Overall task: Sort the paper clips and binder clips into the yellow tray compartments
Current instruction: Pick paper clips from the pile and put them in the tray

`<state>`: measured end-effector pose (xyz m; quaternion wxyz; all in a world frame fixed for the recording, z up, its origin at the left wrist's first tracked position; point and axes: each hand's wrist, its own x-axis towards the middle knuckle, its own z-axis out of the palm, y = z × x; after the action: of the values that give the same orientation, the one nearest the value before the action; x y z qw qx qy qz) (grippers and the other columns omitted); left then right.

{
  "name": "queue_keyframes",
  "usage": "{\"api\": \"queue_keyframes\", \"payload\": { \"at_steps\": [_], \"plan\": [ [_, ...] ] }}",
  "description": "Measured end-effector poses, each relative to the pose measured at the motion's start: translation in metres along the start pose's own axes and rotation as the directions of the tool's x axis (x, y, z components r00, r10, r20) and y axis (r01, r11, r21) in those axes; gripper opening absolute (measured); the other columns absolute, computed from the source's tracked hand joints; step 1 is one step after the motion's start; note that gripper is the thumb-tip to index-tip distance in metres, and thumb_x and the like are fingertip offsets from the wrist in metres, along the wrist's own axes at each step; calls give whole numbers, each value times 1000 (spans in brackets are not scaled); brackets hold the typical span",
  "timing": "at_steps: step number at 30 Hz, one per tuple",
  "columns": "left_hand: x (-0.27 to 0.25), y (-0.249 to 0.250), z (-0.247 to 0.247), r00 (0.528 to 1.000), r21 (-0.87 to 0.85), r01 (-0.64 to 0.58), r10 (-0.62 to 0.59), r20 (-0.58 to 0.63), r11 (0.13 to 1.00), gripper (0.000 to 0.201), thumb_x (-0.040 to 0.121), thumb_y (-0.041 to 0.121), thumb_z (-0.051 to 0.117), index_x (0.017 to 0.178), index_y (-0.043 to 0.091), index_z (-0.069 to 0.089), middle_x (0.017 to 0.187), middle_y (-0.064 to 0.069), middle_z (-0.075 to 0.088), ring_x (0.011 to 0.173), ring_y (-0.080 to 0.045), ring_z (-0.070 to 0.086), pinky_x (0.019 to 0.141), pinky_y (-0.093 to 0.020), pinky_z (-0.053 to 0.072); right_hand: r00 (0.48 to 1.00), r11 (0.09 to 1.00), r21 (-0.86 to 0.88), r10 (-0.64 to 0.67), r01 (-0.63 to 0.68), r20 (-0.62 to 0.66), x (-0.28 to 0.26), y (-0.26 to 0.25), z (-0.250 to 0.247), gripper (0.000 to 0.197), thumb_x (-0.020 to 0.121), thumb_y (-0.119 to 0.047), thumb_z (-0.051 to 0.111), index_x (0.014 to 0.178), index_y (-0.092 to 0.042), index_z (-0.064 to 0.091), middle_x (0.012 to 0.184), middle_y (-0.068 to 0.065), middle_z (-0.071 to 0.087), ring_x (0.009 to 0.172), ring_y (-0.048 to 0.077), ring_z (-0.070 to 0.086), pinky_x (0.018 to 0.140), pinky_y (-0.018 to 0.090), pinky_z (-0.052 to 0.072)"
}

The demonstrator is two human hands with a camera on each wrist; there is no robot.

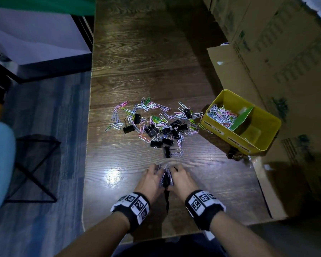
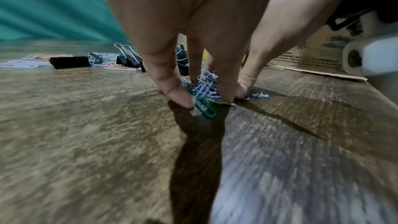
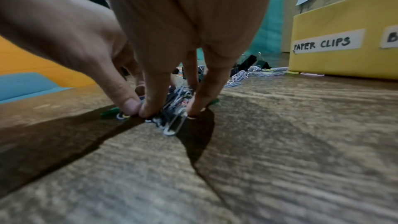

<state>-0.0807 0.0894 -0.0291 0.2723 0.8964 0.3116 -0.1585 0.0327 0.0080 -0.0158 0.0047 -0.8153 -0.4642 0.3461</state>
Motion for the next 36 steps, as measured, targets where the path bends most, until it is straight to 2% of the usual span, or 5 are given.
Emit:
{"api": "queue_keyframes", "payload": {
  "at_steps": [14, 19, 26, 33, 36],
  "plan": [
    [15, -16, -19, 994, -291, 106, -113, -7, 951, 16, 73, 13, 73, 88, 17, 69, 79, 0, 68, 72, -13, 60, 74, -23, 52, 1000, 968, 251, -13, 10, 9, 8, 17, -2, 19, 81, -14, 69, 100, -15, 69, 92, 11, 68, 84, 26, 65, 81, 33, 53],
    [20, -27, -23, 995, -433, 104, -97, 39, 895, 30, 70, 2, 76, 69, 27, 59, 64, 5, 58, 47, 6, 49, 56, -7, 40, 997, 955, 285, -79, 77, -5, 9, 25, -11, 28, 88, -9, 62, 116, -13, 64, 92, 5, 67, 86, 21, 63, 83, 33, 52],
    [26, -35, -30, 991, -560, 127, -83, 103, 819, 30, 71, 2, 76, 77, 29, 64, 69, 5, 59, 60, -10, 56, 62, -21, 49, 990, 913, 383, -118, 138, -75, 1, 34, -27, 24, 87, -12, 66, 111, -11, 69, 102, 8, 72, 90, 14, 65, 85, 16, 47],
    [30, -15, -69, 991, -733, 125, -43, 129, 668, 30, 70, 1, 77, 82, 29, 74, 72, -4, 68, 67, -21, 62, 76, -36, 51, 969, 851, 488, -89, 195, -231, -11, 48, -59, 22, 84, -15, 69, 106, -16, 72, 99, 3, 72, 88, 15, 65, 88, 32, 52],
    [34, 11, -97, 994, -759, 71, 13, 104, 648, 30, 69, 3, 77, 83, 29, 75, 78, -5, 73, 70, -24, 65, 78, -40, 54, 953, 772, 603, -9, 200, -304, -20, 58, -82, 22, 83, -14, 70, 103, -21, 72, 97, -3, 71, 87, 9, 65, 85, 26, 53]
  ]
}}
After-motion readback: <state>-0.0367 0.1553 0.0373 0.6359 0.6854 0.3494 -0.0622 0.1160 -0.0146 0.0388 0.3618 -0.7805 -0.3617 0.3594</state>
